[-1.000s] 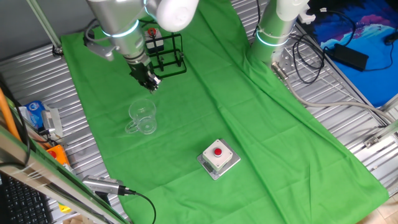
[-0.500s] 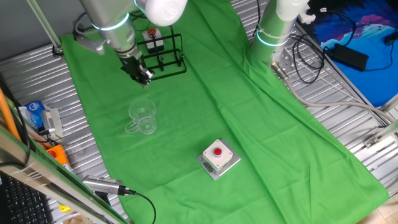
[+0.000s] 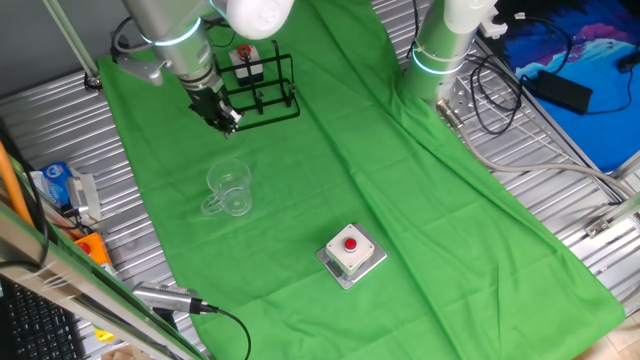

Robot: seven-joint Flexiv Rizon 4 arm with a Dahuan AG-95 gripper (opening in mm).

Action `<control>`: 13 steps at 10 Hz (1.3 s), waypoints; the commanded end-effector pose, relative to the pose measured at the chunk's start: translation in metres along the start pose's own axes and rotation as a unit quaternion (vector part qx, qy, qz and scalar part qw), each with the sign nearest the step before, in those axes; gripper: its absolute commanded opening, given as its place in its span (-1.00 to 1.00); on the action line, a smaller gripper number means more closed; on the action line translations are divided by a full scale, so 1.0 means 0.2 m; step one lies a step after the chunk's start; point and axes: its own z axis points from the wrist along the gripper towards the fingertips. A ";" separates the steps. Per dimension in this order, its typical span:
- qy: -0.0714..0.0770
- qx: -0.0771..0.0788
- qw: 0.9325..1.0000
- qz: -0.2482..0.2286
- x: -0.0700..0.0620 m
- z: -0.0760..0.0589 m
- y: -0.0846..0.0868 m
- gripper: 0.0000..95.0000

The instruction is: Take the cup off the cup rack

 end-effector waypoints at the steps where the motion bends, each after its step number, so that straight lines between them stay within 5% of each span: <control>1: -0.004 0.014 1.000 -0.001 0.00 0.00 0.00 -1.00; 6: -0.003 0.012 1.000 -0.001 0.03 -0.03 -0.03 -1.00; 8: 0.005 -0.006 1.000 0.002 0.03 -0.02 -0.03 -1.00; 11: 0.012 -0.059 0.998 0.003 0.03 -0.03 -0.06 -1.00; 13: 0.011 -0.065 0.998 0.001 0.04 -0.03 -0.09 -1.00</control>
